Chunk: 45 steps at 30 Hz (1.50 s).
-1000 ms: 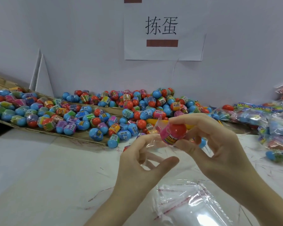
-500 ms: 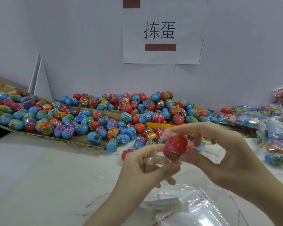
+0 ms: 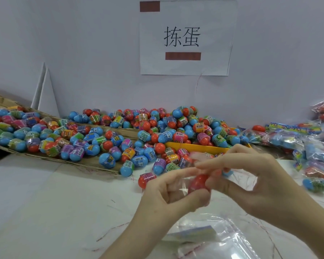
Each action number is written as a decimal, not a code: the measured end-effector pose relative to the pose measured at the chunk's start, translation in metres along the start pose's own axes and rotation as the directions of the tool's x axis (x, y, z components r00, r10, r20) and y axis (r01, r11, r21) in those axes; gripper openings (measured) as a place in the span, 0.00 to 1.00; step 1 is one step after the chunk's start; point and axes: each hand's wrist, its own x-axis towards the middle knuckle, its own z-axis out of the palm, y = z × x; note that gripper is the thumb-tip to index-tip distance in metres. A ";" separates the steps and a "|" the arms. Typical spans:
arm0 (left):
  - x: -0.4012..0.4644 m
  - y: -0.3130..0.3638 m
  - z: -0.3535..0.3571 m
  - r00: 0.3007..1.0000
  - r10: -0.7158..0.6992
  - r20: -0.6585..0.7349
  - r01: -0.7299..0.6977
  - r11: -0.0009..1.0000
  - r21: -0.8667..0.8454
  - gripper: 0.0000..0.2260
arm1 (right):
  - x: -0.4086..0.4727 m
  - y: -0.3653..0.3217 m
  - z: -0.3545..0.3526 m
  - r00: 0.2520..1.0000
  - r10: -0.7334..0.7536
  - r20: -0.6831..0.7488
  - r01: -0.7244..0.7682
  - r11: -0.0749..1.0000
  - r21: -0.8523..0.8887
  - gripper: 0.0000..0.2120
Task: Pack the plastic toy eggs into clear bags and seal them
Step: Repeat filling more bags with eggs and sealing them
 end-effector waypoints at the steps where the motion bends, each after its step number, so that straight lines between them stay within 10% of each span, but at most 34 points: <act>1: 0.001 0.000 -0.001 1.000 -0.018 0.010 0.019 0.999 -0.036 0.20 | 0.000 0.000 0.000 1.000 0.009 -0.005 -0.009 1.000 0.012 0.15; 15: 0.003 -0.002 -0.003 0.997 -0.078 0.022 0.080 0.988 -0.133 0.16 | -0.002 0.001 0.000 0.965 0.067 0.253 -0.051 0.996 -0.068 0.32; 21: 0.005 -0.010 -0.008 0.983 -0.151 0.106 0.166 0.976 -0.140 0.24 | 0.002 0.007 0.006 0.999 0.017 0.037 -0.009 0.980 -0.200 0.17; 25: 0.005 -0.013 -0.010 0.973 -0.180 0.147 0.196 0.975 -0.104 0.17 | 0.001 0.007 0.010 0.990 0.043 0.134 -0.007 0.966 -0.260 0.06; 30: 0.005 -0.016 -0.009 0.956 -0.213 0.200 0.237 0.966 -0.103 0.16 | 0.001 0.017 0.010 0.944 0.101 0.314 0.017 0.937 -0.350 0.20; 32: 0.006 -0.019 -0.009 0.953 -0.243 0.182 0.268 0.955 -0.128 0.20 | 0.004 0.020 0.007 0.975 0.069 0.212 -0.036 0.987 -0.155 0.26; 35: 0.010 -0.024 -0.009 0.956 -0.270 0.112 0.285 0.946 -0.154 0.25 | 0.021 0.038 -0.003 0.911 0.259 -0.321 -0.171 0.945 0.277 0.18; 37: 0.012 -0.028 -0.010 0.958 -0.276 0.073 0.285 0.945 -0.163 0.28 | 0.036 0.055 0.000 0.846 0.380 -0.375 -0.348 0.925 0.151 0.11; 41: 0.013 -0.031 -0.012 0.959 -0.278 0.060 0.284 0.939 -0.192 0.28 | 0.042 0.084 0.028 0.861 0.506 -0.042 -0.467 0.755 -0.460 0.16; 45: 0.014 -0.032 -0.014 0.963 -0.264 0.045 0.268 0.941 -0.206 0.28 | 0.039 0.100 0.042 0.876 0.461 -0.141 -0.462 0.721 -0.517 0.17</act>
